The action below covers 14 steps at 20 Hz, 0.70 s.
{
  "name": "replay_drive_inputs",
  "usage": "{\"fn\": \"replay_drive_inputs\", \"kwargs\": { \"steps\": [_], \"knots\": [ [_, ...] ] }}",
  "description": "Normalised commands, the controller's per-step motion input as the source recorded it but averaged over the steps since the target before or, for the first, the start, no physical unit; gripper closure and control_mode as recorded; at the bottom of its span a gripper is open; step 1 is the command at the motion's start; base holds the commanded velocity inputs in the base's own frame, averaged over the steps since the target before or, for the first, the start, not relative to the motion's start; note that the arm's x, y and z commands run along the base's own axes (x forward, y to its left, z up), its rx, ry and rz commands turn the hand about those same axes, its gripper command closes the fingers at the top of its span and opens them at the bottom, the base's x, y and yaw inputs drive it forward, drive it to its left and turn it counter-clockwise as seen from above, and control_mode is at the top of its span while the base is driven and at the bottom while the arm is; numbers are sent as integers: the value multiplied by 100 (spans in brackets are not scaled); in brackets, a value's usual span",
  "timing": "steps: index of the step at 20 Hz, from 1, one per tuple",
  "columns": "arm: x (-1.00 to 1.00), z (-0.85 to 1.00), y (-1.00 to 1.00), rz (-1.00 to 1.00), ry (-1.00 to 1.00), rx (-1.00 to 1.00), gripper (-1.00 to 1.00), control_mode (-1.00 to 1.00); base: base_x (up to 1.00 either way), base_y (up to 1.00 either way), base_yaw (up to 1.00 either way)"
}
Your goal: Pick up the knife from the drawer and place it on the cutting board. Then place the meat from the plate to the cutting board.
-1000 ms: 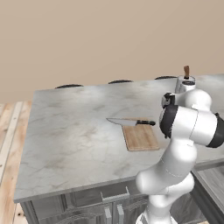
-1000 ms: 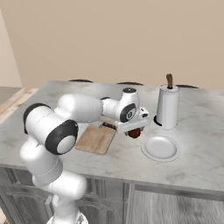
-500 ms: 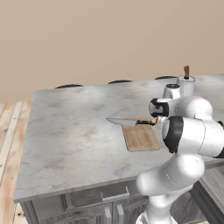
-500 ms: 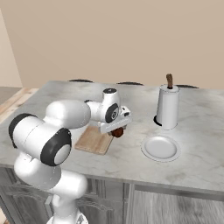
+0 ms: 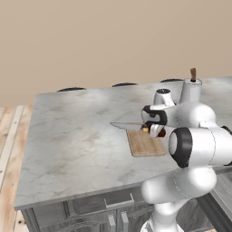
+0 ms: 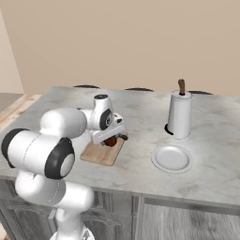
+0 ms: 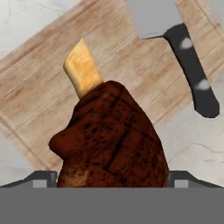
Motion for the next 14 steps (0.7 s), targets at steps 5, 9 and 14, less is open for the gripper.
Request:
{"fn": "replay_drive_inputs", "kwargs": {
  "steps": [5,9,14],
  "knots": [
    [21,-13,40,14,9,0,100,-100,0,0,0],
    [19,-20,24,12,8,1,100,-100,0,0,0],
    [12,-17,9,9,6,2,100,-100,0,0,0]
  ]
}}
